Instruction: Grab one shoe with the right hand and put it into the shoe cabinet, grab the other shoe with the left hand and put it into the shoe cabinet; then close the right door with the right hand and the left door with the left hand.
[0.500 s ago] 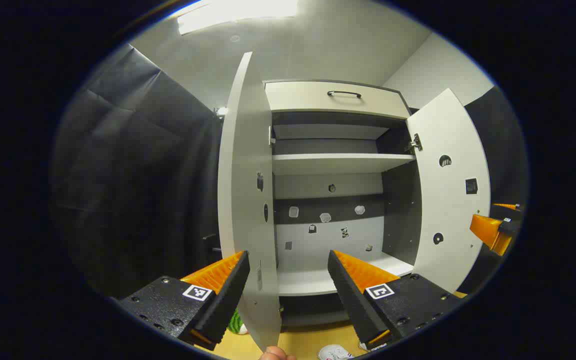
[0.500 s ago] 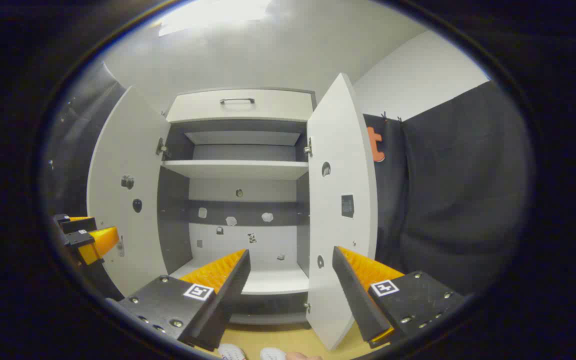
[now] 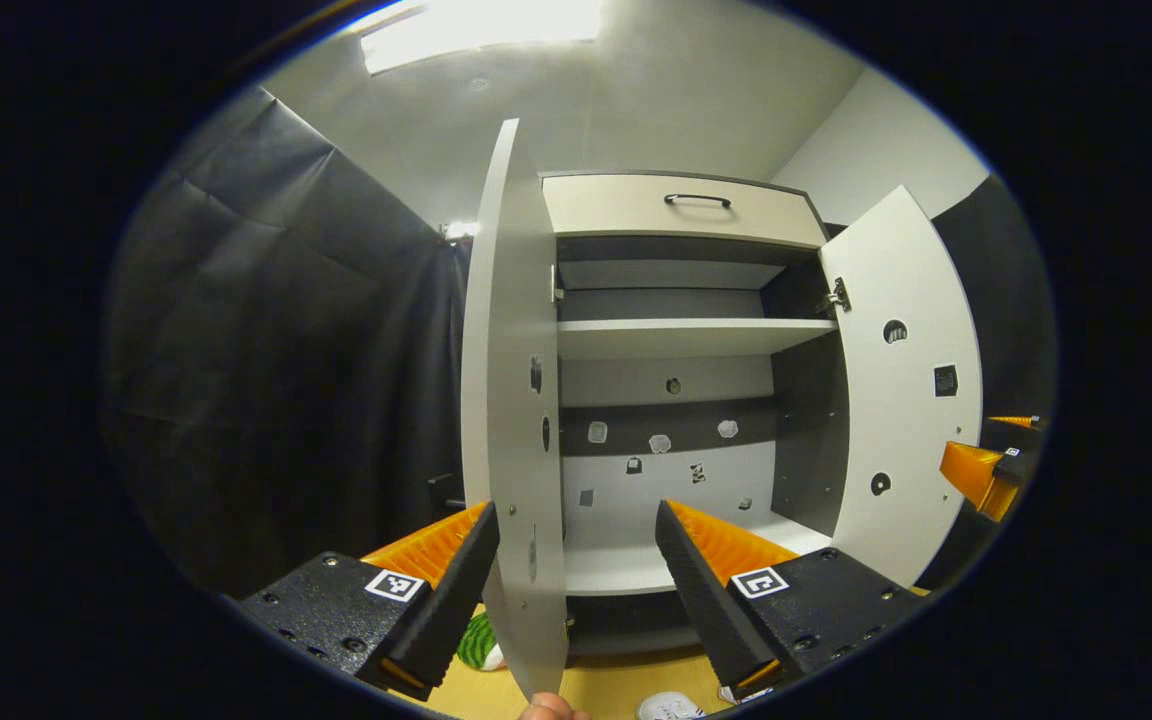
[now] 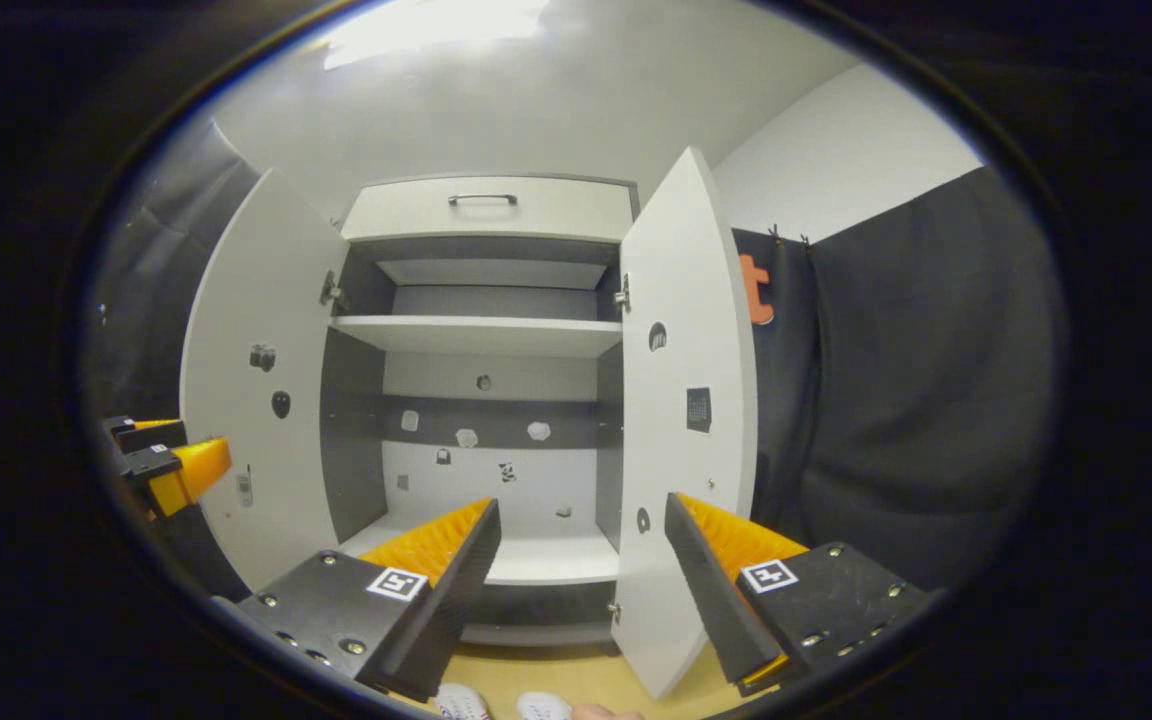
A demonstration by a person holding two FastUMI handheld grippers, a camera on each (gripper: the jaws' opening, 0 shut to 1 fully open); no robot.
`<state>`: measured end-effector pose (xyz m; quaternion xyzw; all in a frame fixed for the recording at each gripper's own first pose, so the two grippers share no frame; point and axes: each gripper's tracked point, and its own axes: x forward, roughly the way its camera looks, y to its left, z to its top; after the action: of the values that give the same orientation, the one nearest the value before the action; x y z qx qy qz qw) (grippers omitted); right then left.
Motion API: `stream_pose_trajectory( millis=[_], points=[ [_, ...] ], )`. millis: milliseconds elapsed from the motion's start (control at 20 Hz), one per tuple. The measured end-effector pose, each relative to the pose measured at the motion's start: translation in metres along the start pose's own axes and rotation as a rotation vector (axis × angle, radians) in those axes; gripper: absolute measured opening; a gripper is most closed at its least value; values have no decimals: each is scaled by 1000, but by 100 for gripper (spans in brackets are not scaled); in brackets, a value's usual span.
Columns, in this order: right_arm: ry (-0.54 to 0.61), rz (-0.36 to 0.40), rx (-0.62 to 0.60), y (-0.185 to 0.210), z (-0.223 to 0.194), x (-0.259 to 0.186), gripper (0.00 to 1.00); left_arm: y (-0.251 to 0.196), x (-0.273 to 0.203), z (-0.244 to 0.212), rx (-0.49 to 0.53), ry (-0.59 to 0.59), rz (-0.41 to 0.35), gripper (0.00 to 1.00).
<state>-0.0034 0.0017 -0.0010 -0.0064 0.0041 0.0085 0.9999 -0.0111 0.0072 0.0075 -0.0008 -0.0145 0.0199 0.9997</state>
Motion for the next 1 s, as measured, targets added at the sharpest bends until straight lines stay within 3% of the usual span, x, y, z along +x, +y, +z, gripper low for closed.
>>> stream_pose_trajectory(
  millis=[450, 550, 650, 750, 1000],
  points=[
    [70, 38, -28, 8, -35, 2, 98, 4, -7, -4, -9, 15, 23, 96],
    [153, 49, -56, 13, -73, 4, 100, 5, -8, -4, -10, 14, 25, 96],
    [248, 69, -92, 19, -119, 3, 94, 6, -8, -4, -10, 15, 26, 96],
    [344, 94, -121, 27, -169, -2, 98, 6, -9, -5, -8, 19, 30, 96],
    [646, 154, -140, 41, -302, -26, 93, 10, -12, -4, -14, 19, 36, 96]
  ],
)
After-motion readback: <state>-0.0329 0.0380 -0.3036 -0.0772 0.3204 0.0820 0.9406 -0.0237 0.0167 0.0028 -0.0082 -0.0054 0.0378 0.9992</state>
